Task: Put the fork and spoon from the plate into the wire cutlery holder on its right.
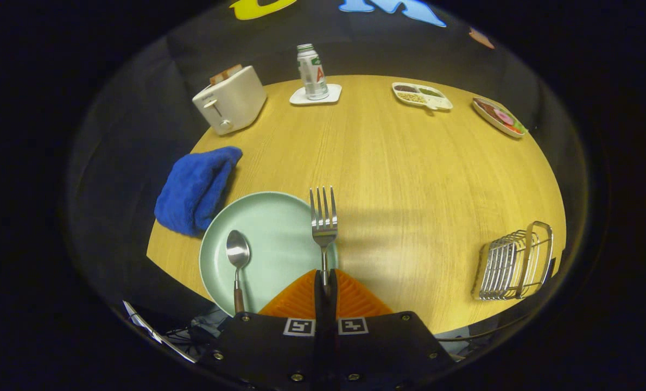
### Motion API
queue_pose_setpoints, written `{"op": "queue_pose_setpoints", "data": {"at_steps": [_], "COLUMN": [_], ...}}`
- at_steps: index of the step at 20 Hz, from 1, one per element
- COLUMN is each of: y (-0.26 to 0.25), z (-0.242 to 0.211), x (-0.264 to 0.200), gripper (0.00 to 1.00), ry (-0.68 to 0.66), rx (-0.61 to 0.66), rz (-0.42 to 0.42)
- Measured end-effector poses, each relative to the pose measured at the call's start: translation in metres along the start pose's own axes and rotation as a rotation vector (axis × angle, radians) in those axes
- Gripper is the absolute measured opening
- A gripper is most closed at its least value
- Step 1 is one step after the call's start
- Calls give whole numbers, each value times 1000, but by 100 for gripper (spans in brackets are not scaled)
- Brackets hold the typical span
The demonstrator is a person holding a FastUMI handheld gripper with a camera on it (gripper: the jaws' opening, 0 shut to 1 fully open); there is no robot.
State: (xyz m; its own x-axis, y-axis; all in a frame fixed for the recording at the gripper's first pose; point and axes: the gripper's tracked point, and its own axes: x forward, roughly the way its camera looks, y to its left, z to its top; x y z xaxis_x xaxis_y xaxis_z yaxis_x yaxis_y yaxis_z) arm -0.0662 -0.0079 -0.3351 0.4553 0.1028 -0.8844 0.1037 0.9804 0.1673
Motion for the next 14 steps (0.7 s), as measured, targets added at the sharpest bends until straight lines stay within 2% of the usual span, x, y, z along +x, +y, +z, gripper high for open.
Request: {"op": "queue_pose_setpoints", "data": {"at_steps": [7, 14], "y": [-72, -143], "z": [22, 3], "x": [-50, -85], "gripper": [1, 1], "ry": [-123, -161], "rx": [202, 356], "rz": [-97, -213]}}
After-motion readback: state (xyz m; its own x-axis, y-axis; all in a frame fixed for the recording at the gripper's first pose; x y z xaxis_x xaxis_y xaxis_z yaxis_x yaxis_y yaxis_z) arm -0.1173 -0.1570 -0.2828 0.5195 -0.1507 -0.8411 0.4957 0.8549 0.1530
